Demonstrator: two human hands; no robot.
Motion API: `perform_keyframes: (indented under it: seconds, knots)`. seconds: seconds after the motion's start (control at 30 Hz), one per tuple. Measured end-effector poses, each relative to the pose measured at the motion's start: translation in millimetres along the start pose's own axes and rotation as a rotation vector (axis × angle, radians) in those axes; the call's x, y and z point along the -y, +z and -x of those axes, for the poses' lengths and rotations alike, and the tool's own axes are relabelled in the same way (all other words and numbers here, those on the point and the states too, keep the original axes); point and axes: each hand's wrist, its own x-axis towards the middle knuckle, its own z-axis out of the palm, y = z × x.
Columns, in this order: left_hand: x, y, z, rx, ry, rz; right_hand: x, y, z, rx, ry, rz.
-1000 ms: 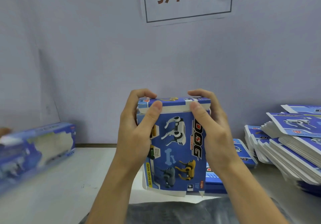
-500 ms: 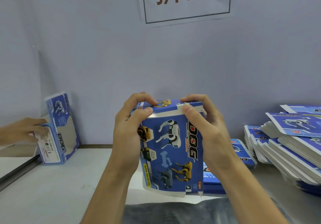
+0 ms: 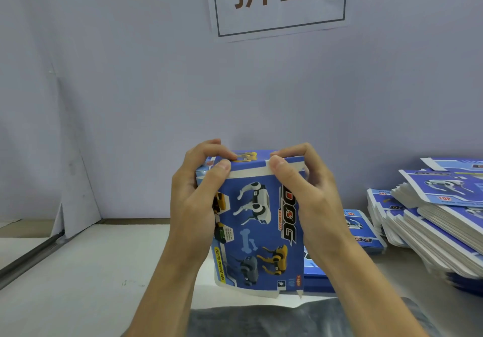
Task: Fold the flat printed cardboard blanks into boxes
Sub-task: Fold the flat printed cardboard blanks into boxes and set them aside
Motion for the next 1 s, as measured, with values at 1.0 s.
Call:
perform_keyframes:
  seconds: [1.0]
  knots:
    - [-1.5,1.2,0.0,-0.003,-0.031,-0.021,-8.1,-7.5,1.1,0.106,0.053,-0.169]
